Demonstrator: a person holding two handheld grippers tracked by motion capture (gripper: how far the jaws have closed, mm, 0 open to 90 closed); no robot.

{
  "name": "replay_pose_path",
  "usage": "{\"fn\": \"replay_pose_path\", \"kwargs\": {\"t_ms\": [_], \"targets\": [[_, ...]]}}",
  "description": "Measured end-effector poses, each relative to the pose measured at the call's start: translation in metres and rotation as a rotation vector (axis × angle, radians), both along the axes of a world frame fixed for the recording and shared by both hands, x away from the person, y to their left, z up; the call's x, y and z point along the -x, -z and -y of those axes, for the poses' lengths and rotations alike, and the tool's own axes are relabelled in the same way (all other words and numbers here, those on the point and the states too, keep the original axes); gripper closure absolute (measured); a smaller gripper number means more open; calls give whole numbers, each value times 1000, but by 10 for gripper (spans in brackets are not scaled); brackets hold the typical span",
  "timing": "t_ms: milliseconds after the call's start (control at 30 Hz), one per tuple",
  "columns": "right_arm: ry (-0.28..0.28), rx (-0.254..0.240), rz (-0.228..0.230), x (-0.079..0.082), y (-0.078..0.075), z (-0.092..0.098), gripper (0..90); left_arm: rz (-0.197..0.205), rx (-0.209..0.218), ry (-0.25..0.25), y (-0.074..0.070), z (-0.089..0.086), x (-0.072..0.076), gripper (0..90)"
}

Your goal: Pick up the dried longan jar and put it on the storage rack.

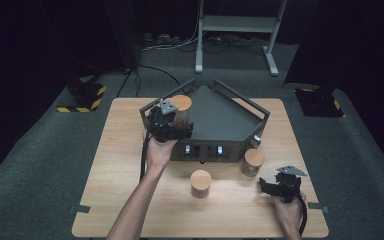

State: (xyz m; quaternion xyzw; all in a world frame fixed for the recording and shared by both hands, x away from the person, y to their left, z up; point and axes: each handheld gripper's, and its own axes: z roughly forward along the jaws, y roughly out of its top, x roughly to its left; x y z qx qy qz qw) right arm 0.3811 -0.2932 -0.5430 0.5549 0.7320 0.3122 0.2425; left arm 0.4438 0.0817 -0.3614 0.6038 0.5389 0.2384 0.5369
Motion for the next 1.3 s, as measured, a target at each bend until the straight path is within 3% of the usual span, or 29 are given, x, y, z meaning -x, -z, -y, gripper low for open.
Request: {"fn": "replay_pose_path", "kwargs": {"t_ms": [1167, 1300], "targets": [[0, 0, 0, 0, 0, 0, 62, 5, -1, 48, 2, -6, 24, 95], [0, 0, 0, 0, 0, 0, 62, 9, 14, 48, 4, -6, 26, 95]]}}
